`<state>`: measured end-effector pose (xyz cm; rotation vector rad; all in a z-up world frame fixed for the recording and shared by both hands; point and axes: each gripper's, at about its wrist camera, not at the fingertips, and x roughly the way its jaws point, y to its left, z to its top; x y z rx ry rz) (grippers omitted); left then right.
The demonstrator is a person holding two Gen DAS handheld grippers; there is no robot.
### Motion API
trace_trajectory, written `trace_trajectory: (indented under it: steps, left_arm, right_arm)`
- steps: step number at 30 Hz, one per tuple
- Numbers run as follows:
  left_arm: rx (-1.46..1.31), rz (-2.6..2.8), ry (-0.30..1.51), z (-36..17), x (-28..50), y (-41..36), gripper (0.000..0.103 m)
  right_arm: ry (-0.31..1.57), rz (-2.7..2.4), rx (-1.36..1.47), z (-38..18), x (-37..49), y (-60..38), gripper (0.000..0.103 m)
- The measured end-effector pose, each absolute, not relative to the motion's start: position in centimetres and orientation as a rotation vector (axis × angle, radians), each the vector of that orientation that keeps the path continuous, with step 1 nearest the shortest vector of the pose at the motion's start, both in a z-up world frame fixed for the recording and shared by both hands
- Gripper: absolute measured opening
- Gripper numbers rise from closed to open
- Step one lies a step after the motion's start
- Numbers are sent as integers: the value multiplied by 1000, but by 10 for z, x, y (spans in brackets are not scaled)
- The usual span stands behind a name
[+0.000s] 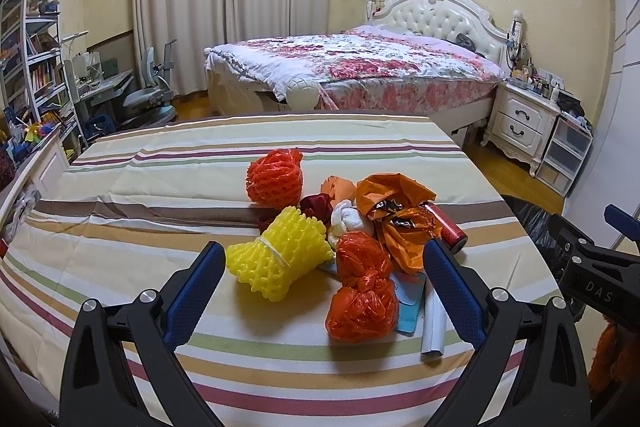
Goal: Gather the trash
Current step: 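Move both tools toward the pile of trash on the bed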
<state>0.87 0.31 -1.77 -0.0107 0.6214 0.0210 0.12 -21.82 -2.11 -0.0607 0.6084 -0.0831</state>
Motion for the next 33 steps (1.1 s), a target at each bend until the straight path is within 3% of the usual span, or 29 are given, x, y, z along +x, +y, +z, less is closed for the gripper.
trace_trajectory:
  steps: [26, 30, 31, 33]
  left_arm:
    - [-21, 19, 627, -21, 5, 5, 96]
    - [-22, 20, 627, -22, 2, 6, 95]
    - [-21, 22, 626, -22, 2, 6, 94]
    - [-11, 35, 627, -23, -1, 6, 74]
  right_arm:
    - [615, -78, -59, -24, 2, -218, 98]
    - [627, -69, -59, -27, 2, -217, 84]
    - [628, -66, -58, -28, 2, -216, 84]
    - [629, -64, -58, -29, 1, -216, 77]
